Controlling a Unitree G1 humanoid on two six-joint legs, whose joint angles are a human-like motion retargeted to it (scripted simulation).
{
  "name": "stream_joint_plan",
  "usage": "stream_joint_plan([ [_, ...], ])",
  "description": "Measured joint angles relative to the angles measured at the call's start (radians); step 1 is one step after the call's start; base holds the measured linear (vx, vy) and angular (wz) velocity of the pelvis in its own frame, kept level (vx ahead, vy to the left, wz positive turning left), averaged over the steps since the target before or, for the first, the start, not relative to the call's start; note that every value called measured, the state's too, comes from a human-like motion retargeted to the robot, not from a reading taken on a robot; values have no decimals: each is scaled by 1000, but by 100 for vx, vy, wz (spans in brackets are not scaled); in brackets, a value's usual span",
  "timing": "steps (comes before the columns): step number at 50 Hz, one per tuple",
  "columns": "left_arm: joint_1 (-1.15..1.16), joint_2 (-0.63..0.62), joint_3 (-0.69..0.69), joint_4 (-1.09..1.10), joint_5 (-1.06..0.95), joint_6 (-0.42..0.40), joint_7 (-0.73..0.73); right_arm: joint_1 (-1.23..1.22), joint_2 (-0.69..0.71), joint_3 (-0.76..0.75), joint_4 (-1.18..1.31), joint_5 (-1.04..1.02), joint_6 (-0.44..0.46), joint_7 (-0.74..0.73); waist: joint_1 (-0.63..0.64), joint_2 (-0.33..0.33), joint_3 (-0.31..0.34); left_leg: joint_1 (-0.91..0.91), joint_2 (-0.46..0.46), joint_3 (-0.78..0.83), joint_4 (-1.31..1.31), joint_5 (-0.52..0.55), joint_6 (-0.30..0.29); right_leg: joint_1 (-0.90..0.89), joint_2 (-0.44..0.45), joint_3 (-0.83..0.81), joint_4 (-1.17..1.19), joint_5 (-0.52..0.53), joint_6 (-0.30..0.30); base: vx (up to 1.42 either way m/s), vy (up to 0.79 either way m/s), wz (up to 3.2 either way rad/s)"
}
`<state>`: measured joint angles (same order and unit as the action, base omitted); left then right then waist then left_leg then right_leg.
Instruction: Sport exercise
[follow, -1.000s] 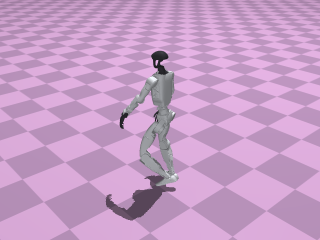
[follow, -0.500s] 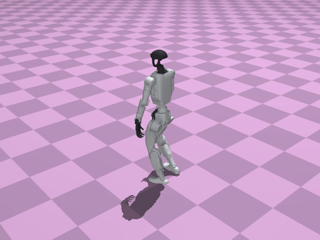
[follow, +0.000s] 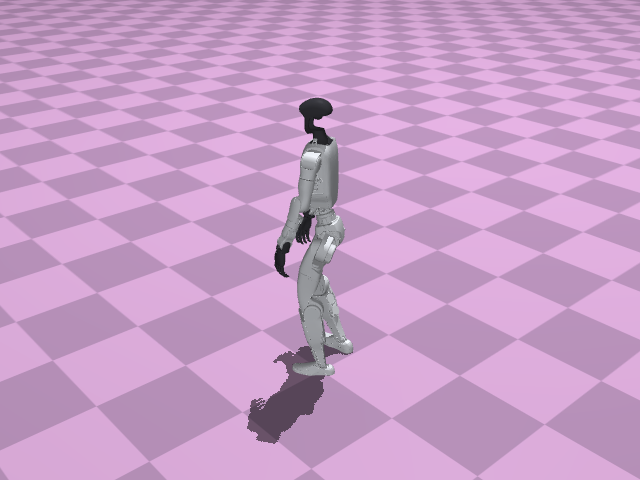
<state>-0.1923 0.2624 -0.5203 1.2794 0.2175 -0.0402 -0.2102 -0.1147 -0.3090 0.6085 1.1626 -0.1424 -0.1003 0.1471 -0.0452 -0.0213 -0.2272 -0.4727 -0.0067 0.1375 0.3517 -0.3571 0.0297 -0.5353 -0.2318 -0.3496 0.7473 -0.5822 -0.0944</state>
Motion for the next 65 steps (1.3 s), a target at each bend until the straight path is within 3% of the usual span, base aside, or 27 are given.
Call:
stream_joint_plan([
  [8, 6, -32, -6, 30, -7, 2, -1, -13, -2, 15, -5, -7, -11, 2, 16, 27, -45, -73, 84, 91, 89, -62, 18, 2, 25, -68, -71, 40, 13, -1, 8, 17],
  [15, 55, -39, -27, 49, 17, -12, -14, -26, 32, 47, -34, -42, -19, 17, 39, 33, -81, -90, 93, 103, 110, -118, 33, 13, 31, -87, -115, 66, 31, 4, 19, -7],
  [26, 80, -17, -46, 68, 47, -23, 11, -26, 52, 46, -11, -101, -2, 15, 6, 10, -91, -2, -25, 118, -2, -114, 78, -3, -82, -22, -22, 73, 18, 4, 20, 12],
  [30, 63, -8, -50, 79, 53, -18, 23, -25, 47, 44, 10, -120, 8, 14, -31, -6, -78, 59, -88, 109, -86, -88, 93, -38, -132, 49, 40, 96, 41, 3, 12, 43],
  [40, 1, 6, -58, 68, 42, -21, 43, -12, 62, 66, 18, -137, 15, 19, -72, -38, -83, 170, -172, 66, -303, 32, 91, -84, -140, 168, 51, 72, 79, 3, -2, 29],
  [51, -12, -2, -93, 27, 43, -25, 15, -8, 67, 101, -10, -146, 13, 34, -56, -48, -104, 210, -139, 32, -391, 84, 80, -52, -106, 119, 19, 38, 62, 2, -14, 8],
  [65, 21, -11, -108, -21, 33, -17, -13, -7, 36, 98, -80, -127, 4, 36, -33, -4, -120, 182, -59, 27, -374, 82, 78, -14, -26, 47, -64, 47, 15, 0, -8, 3],
])
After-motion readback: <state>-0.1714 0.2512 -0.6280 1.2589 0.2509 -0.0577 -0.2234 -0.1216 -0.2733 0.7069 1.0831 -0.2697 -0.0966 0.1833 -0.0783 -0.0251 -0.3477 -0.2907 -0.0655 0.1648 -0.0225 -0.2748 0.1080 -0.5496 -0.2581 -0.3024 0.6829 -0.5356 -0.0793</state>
